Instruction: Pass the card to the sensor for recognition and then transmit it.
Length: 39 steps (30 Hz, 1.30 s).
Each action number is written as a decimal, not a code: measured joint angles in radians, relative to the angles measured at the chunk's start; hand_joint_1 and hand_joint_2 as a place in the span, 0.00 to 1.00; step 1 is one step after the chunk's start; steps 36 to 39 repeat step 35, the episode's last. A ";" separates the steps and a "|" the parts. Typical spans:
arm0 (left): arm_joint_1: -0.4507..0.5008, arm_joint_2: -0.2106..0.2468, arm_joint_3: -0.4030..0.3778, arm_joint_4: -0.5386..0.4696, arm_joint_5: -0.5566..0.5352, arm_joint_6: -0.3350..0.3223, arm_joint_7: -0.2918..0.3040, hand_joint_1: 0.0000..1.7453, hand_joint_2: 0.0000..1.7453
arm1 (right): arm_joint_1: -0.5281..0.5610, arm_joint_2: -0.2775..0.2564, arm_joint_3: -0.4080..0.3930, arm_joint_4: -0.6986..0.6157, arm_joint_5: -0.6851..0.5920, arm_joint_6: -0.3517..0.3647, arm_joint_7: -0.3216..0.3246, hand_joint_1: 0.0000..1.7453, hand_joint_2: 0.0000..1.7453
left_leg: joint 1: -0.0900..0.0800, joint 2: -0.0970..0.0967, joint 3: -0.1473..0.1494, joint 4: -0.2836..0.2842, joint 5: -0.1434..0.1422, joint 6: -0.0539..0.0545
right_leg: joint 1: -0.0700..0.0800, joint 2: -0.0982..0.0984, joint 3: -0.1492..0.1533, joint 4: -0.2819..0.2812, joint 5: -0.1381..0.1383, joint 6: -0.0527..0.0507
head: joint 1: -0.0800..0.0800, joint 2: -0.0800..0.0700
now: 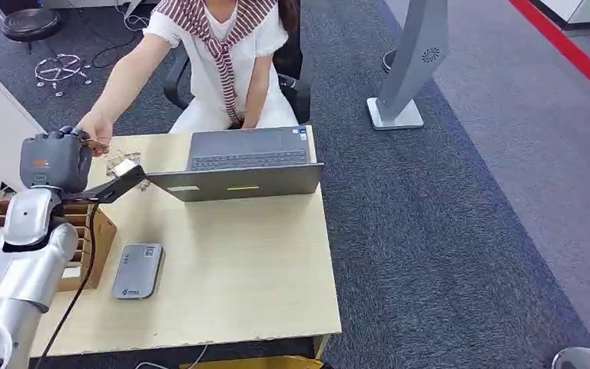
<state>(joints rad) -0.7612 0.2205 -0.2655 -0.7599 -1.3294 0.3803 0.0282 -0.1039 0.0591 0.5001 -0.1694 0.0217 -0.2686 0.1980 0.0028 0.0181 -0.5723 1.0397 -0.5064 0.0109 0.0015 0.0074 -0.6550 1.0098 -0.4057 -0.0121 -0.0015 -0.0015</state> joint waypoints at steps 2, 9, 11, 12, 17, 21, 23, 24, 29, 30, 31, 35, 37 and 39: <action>-0.006 -0.003 -0.001 0.018 0.002 0.005 0.001 1.00 1.00 | 0.000 0.000 0.000 0.000 0.000 -0.002 -0.001 0.00 1.00 | 0.000 0.000 0.000 0.000 0.000 0.000 | 0.000 0.000 0.000 0.000 0.000 0.000 | 0.000 0.000; -0.011 -0.007 -0.002 0.066 0.013 0.024 0.003 1.00 1.00 | 0.001 0.000 -0.002 0.000 -0.005 -0.006 -0.004 0.00 1.00 | 0.000 0.000 0.000 0.000 0.000 0.000 | 0.000 0.000 0.000 0.000 0.000 0.000 | 0.000 0.000; -0.011 -0.007 -0.002 0.074 0.013 0.024 0.003 1.00 1.00 | 0.001 0.000 -0.002 0.000 -0.005 -0.006 -0.004 0.00 1.00 | 0.000 0.000 0.000 0.000 0.000 0.000 | 0.000 0.000 0.000 0.000 0.000 0.000 | 0.000 0.000; -0.011 -0.007 -0.002 0.077 0.013 0.024 0.003 1.00 1.00 | 0.001 0.000 -0.002 0.000 -0.005 -0.006 -0.004 0.00 1.00 | 0.000 0.000 0.000 0.000 0.000 0.000 | 0.000 0.000 0.000 0.000 0.000 0.000 | 0.000 0.000; -0.011 -0.008 -0.002 0.097 0.020 0.044 0.007 0.00 1.00 | 0.001 0.000 -0.003 0.000 -0.017 -0.009 -0.004 0.00 1.00 | 0.000 0.000 0.000 0.000 0.000 0.000 | 0.000 0.000 0.000 0.000 0.000 0.000 | 0.000 0.000; -0.011 -0.011 -0.002 0.128 0.020 0.066 0.023 0.00 1.00 | 0.002 0.000 -0.005 0.000 -0.024 -0.011 -0.002 0.00 1.00 | 0.000 0.000 0.000 0.000 0.000 0.000 | 0.000 0.000 0.000 0.000 0.000 0.000 | 0.000 0.000; -0.011 -0.014 -0.002 0.138 0.017 0.090 0.023 0.00 1.00 | 0.002 0.000 -0.006 0.000 -0.025 -0.013 0.005 0.00 1.00 | 0.000 0.000 0.000 0.000 0.000 0.000 | 0.000 -0.001 0.000 0.000 0.000 0.000 | 0.000 0.000; -0.011 -0.015 -0.002 0.143 0.015 0.098 0.023 0.00 1.00 | 0.001 0.000 -0.007 0.000 -0.025 -0.013 0.008 0.00 1.00 | 0.000 0.000 0.000 0.000 0.000 0.000 | 0.000 -0.001 0.000 0.000 0.000 0.000 | 0.000 0.000; -0.011 -0.019 -0.002 0.156 0.011 0.105 0.023 0.00 1.00 | 0.001 0.000 -0.008 0.000 -0.034 -0.013 0.010 0.00 1.00 | 0.000 0.000 0.000 0.000 0.000 0.000 | 0.000 -0.001 0.000 0.000 0.000 0.000 | 0.000 0.000; -0.011 -0.019 -0.002 0.158 0.011 0.105 0.023 0.00 1.00 | 0.001 0.000 -0.008 0.000 -0.035 -0.013 0.010 0.00 1.00 | 0.000 0.000 0.000 0.000 0.000 0.000 | 0.000 -0.001 0.000 0.000 0.000 0.000 | 0.000 0.000; -0.011 -0.019 -0.002 0.159 0.011 0.105 0.023 0.00 1.00 | 0.001 0.000 -0.008 0.000 -0.035 -0.013 0.010 0.00 1.00 | 0.000 0.000 0.000 0.000 0.000 0.000 | 0.000 -0.001 0.000 0.000 0.000 0.000 | 0.000 0.000; -0.012 -0.021 -0.002 0.165 0.012 0.105 0.021 0.00 1.00 | 0.001 0.000 -0.009 0.000 -0.033 -0.013 0.010 0.00 1.00 | 0.000 0.000 0.000 0.000 0.000 0.000 | 0.000 -0.001 0.000 0.000 0.000 0.000 | 0.000 0.000; -0.012 -0.021 -0.002 0.165 0.012 0.105 0.021 0.00 1.00 | 0.001 0.000 -0.009 0.000 -0.033 -0.013 0.010 0.00 1.00 | 0.000 0.000 0.000 0.000 0.000 0.000 | 0.000 -0.001 0.000 0.000 0.000 0.000 | 0.000 0.000; -0.012 -0.021 -0.002 0.165 0.012 0.105 0.021 0.00 1.00 | 0.001 0.000 -0.009 0.000 -0.033 -0.013 0.010 0.00 1.00 | 0.000 0.000 0.000 0.000 0.000 0.000 | 0.000 -0.001 0.000 0.000 0.000 0.000 | 0.000 0.000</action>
